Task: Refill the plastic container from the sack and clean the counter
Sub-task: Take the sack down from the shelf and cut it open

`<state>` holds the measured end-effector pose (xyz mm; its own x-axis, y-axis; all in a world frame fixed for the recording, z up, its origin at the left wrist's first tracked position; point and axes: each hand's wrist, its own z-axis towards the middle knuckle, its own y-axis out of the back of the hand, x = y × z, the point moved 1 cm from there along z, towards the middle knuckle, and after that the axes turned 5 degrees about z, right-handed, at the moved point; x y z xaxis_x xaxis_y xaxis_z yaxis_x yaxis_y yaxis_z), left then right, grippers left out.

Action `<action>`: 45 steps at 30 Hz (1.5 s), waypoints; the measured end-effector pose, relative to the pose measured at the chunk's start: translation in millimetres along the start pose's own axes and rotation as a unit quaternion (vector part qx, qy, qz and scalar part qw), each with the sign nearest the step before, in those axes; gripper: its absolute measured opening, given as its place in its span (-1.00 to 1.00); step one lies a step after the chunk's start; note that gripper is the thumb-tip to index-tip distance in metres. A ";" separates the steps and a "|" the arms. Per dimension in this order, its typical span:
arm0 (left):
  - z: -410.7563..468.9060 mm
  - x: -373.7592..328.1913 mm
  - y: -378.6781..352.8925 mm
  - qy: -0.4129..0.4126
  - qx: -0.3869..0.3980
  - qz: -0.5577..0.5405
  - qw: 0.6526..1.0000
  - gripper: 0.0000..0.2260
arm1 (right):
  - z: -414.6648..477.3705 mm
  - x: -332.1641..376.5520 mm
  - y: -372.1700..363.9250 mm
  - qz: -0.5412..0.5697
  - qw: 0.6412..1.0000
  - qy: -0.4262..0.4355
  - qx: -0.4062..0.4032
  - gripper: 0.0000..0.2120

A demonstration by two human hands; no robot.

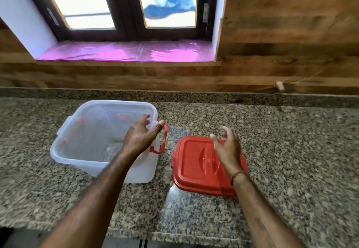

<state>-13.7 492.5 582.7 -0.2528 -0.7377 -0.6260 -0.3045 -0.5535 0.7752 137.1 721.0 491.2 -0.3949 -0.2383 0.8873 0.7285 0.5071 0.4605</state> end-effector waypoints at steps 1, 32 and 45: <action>2.1 1.9 6.1 -0.005 -0.015 0.003 1.000 -0.32 | -0.6 19.0 -8.0 0.008 1.000 0.023 0.012 -0.46; 40.1 342.3 567.8 -0.025 -0.404 0.176 0.897 -0.44 | -205.6 574.3 -456.0 0.074 0.872 0.444 0.194 -0.55; 106.8 419.7 831.9 0.030 -0.482 0.265 0.835 -0.46 | -214.2 829.4 -645.8 0.112 0.830 0.497 0.229 -0.65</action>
<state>-471.2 -236.2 955.8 -0.0627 -0.9796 -0.1911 0.7231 -0.1765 0.6678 -541.0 18.5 935.4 0.5432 -0.5456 0.6382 0.3430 0.8380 0.4244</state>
